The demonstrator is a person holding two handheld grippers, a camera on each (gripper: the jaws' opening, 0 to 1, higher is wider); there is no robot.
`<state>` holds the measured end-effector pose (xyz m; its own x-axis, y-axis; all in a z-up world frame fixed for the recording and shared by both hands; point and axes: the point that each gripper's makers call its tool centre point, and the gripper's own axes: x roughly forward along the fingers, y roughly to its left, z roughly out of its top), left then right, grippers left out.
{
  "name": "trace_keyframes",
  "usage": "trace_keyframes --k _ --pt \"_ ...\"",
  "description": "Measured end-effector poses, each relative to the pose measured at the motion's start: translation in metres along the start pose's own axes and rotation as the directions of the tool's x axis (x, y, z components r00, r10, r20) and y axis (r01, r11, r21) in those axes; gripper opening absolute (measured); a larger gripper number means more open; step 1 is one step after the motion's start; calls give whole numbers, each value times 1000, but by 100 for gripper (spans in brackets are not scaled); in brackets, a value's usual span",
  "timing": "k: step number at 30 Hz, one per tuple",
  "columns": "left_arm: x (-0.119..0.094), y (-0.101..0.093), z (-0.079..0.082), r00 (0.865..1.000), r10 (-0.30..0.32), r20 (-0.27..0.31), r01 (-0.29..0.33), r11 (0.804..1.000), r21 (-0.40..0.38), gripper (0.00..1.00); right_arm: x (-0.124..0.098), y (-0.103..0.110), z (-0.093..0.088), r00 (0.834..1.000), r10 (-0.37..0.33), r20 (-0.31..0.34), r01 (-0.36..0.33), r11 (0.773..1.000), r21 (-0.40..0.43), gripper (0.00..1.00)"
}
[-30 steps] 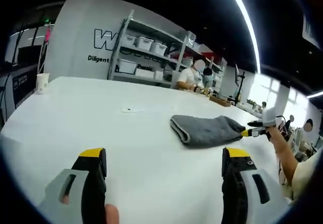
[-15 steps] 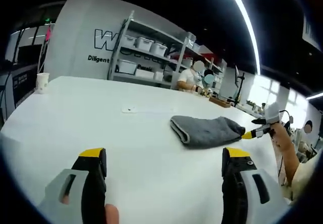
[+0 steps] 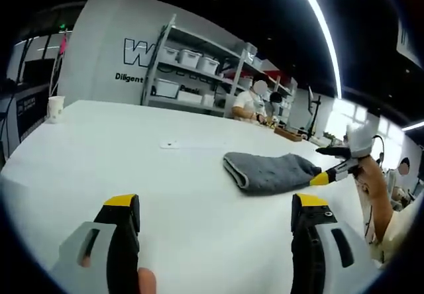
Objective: Open the folded towel by lifting each exposed corner and separating the folded layers until the towel lies flat within the target outline without major curled edges
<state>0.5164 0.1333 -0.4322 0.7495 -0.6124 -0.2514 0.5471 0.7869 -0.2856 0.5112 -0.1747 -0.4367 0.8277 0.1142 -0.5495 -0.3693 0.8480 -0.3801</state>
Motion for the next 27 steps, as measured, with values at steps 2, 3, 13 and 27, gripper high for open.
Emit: trace_keyframes --k 2,3,13,27 --pt "-1 -2 0 1000 0 2 0 1000 2 93 7 16 11 999 36 32 -35 999 -25 92" --pt "-1 -1 1 1000 0 4 0 1000 3 93 9 22 13 998 53 33 -52 998 -38 90" --pt "-2 12 11 1000 -5 14 5 1000 -5 92 36 96 47 966 240 100 -221 961 -165 69" --pt "-6 -5 2 1000 -9 22 9 1000 -14 92 76 131 63 944 313 105 -279 927 -250 41"
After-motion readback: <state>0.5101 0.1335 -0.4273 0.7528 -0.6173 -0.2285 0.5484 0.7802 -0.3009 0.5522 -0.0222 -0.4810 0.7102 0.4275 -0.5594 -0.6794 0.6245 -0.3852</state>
